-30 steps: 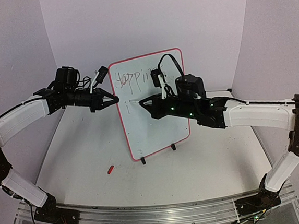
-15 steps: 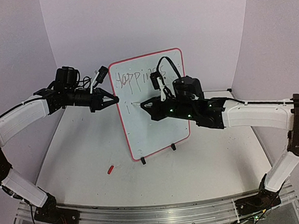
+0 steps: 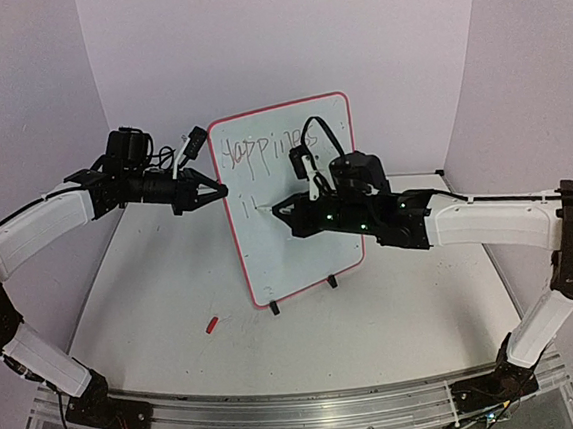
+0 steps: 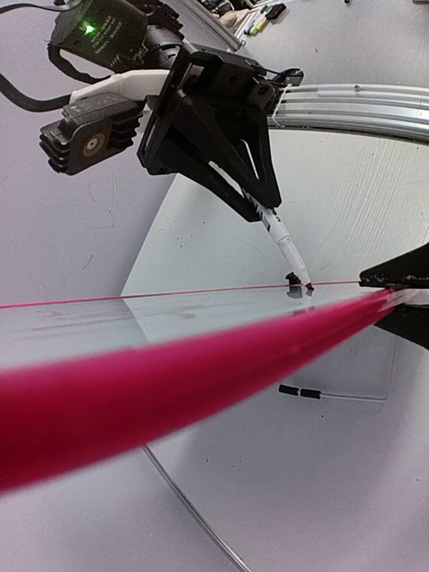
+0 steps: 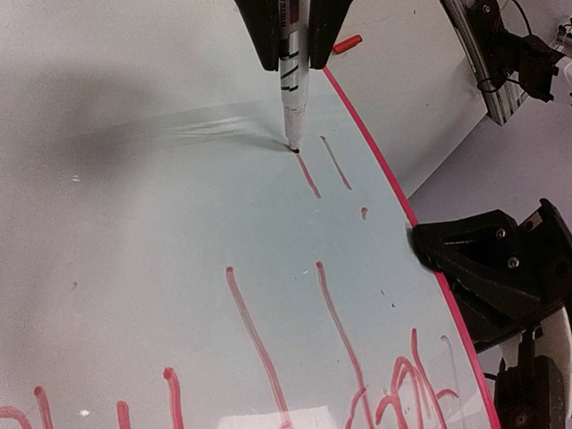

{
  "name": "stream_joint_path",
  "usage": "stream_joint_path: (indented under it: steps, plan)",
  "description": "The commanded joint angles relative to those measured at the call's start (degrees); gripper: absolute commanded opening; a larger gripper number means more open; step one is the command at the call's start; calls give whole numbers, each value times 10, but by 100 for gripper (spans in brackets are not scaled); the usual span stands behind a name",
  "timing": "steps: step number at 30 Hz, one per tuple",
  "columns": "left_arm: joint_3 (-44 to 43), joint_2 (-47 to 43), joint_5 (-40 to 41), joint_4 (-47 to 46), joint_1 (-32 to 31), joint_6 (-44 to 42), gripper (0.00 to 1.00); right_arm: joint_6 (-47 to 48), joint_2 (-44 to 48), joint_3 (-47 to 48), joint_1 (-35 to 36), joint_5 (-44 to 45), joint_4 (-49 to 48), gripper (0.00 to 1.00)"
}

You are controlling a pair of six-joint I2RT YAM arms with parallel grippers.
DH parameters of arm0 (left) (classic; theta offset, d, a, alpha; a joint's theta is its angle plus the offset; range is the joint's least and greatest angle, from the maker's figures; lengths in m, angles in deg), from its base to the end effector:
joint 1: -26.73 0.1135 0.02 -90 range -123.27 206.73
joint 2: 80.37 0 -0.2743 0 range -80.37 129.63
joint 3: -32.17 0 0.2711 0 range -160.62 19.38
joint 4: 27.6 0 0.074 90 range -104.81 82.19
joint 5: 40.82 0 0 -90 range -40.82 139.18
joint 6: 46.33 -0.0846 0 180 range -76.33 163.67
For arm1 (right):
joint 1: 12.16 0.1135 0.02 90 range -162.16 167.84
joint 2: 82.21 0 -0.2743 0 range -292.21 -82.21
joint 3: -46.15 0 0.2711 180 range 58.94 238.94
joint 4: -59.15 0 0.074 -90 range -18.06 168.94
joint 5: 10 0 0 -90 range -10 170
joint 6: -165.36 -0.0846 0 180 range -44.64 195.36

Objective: Write a sentence on the whiteboard
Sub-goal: Write on the whiteboard with the whiteboard.

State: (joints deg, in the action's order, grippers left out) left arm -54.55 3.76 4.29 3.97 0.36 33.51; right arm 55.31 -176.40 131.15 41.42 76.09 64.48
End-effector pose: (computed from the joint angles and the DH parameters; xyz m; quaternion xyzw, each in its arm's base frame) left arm 0.3139 -0.2222 0.3337 0.4336 0.6954 -0.3918 0.4182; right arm 0.2691 0.3744 0.3041 -0.2480 0.7507 0.3882 0.4736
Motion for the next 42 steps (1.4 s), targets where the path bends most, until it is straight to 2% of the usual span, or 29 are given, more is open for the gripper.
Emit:
stream_joint_path:
  steps: [1,9,26,42]
  plan:
    - [14,13,16,98,-17,-39,0,-4,-5,5,-1,15,17,0]
    - [13,14,16,99,-17,-38,0,-2,-2,17,-1,7,16,0]
    - [13,11,17,99,-17,-40,0,-3,-5,37,-1,8,-55,0]
    - [13,12,16,99,-17,-40,0,-15,7,18,-1,103,-47,0]
